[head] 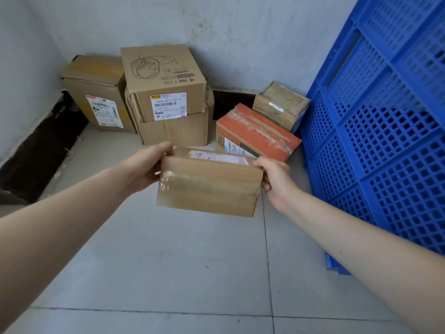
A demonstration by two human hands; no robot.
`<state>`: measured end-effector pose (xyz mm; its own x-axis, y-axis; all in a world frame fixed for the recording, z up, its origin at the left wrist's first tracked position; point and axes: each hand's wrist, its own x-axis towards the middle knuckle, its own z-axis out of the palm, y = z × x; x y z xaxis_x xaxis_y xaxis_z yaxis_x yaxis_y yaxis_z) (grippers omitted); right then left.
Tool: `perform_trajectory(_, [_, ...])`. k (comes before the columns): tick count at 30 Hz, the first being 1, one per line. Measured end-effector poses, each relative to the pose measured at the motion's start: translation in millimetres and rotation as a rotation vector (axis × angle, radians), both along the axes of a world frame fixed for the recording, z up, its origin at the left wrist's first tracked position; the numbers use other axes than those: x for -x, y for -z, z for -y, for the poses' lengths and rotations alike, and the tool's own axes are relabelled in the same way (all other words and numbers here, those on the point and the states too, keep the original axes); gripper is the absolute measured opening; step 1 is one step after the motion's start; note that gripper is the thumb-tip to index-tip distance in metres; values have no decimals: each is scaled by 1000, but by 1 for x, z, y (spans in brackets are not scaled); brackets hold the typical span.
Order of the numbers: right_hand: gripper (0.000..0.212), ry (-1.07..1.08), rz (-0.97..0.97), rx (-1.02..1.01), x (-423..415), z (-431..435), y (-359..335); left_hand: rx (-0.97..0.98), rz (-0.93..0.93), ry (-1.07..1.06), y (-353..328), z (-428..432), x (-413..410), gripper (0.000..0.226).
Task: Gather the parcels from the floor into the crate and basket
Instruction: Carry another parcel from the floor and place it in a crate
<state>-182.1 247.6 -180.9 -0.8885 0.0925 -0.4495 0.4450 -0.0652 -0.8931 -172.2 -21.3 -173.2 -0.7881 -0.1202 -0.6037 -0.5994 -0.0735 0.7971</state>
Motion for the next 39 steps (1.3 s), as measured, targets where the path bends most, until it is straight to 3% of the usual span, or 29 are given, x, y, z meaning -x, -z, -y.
perform_trajectory(3, [39,-91,-32,-117,-11,-5,16,102,-1,83,4,-6,-6,18])
perform_trajectory(5, [36,-191,-22,-216,-21,-7,28,212,39,73,13,-9,-9,26])
perform_trajectory(7, [28,-204,20,-255,-27,-11,35,237,80,106,18,-15,-11,20])
perform_trajectory(11, [19,9,22,-274,-21,-25,41,380,95,203,18,-30,-4,10])
perform_trajectory(15, [12,259,-25,-329,1,-42,37,588,-146,149,13,-50,27,9])
perform_trajectory(19, [33,399,-49,-230,34,-52,35,525,-217,160,18,-80,72,42])
perform_trajectory(22, [57,332,-40,-246,50,-55,35,402,-177,192,21,-96,99,76])
perform_trajectory(24, [66,256,-13,-256,57,-56,37,353,-159,182,20,-103,116,87])
perform_trajectory(29, [72,169,103,-87,69,-60,44,295,-196,189,20,-114,135,58])
perform_trajectory(32, [84,179,110,-101,70,-63,42,255,-406,200,14,-108,128,45])
perform_trajectory(35, [94,373,98,-58,66,-63,45,190,-634,245,9,-96,117,31])
perform_trajectory(39, [67,549,25,106,61,-59,25,267,-780,210,-14,-85,105,21])
